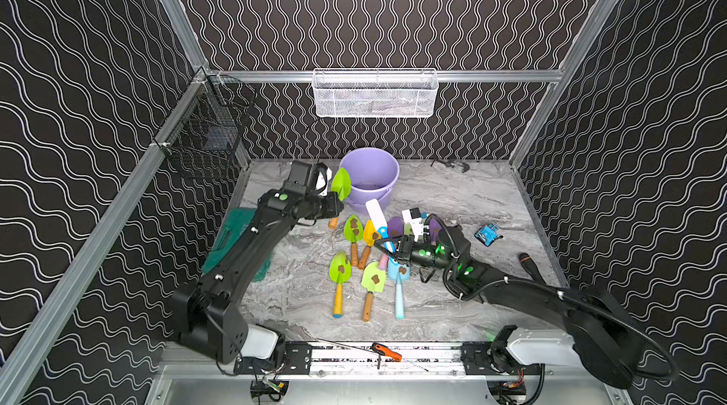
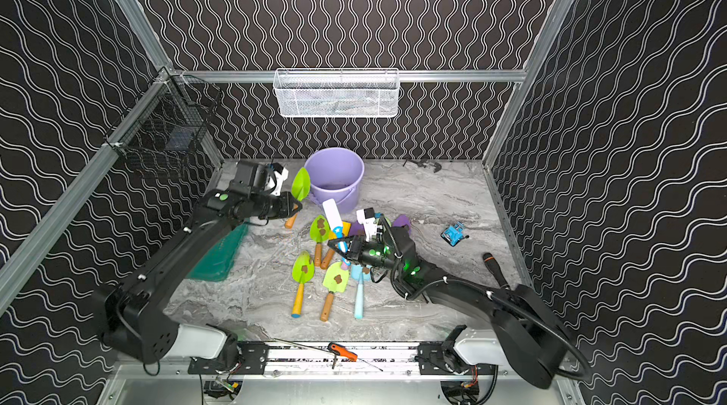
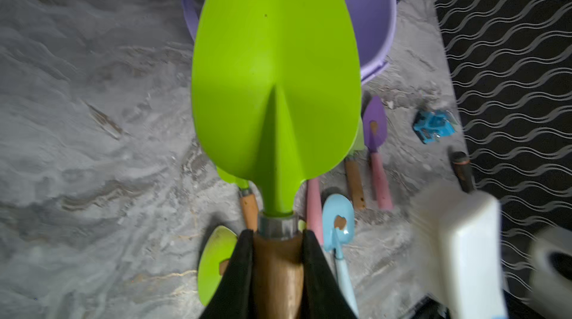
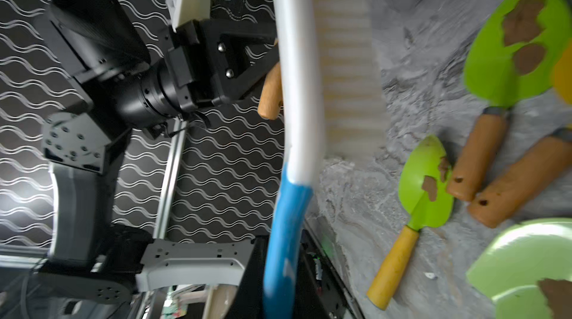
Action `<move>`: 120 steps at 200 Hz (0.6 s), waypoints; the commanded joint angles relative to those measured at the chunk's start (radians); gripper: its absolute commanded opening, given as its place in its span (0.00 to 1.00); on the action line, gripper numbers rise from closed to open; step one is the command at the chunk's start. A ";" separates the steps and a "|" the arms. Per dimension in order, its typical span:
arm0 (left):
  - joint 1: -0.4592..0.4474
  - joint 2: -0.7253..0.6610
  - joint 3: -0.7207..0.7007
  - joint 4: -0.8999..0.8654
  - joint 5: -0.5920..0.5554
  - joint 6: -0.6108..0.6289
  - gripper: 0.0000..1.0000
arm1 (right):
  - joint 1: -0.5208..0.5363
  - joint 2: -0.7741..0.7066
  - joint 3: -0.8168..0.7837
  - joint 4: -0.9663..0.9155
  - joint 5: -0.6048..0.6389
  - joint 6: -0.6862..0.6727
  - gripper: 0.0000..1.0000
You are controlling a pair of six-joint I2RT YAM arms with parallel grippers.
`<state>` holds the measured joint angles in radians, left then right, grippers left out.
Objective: Brush the soil off the hand trowel and place it into the bucket
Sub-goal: Place the hand trowel in the bucket.
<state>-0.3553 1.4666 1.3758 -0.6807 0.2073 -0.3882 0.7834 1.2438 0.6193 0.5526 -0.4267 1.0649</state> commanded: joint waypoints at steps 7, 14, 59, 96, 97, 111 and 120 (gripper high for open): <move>-0.029 0.151 0.186 -0.090 -0.116 0.087 0.00 | -0.003 -0.055 0.065 -0.372 0.104 -0.180 0.00; -0.032 0.204 0.251 -0.120 -0.112 0.105 0.00 | -0.004 -0.067 0.069 -0.391 0.113 -0.188 0.00; -0.044 0.491 0.628 -0.299 -0.143 0.150 0.00 | -0.009 -0.124 0.052 -0.415 0.137 -0.203 0.00; -0.050 0.617 0.801 -0.379 -0.151 0.167 0.00 | -0.009 -0.148 0.027 -0.408 0.140 -0.201 0.00; -0.050 0.618 0.803 -0.381 -0.151 0.167 0.00 | -0.009 -0.149 0.026 -0.408 0.140 -0.200 0.00; -0.050 0.652 0.834 -0.400 -0.151 0.172 0.00 | -0.010 -0.158 0.018 -0.411 0.145 -0.201 0.00; -0.051 0.666 0.851 -0.404 -0.156 0.172 0.00 | -0.010 -0.165 0.015 -0.410 0.149 -0.203 0.00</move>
<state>-0.4042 2.1025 2.1830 -1.0195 0.0631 -0.2455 0.7757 1.0950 0.6426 0.1375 -0.2993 0.8738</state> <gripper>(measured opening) 0.220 0.128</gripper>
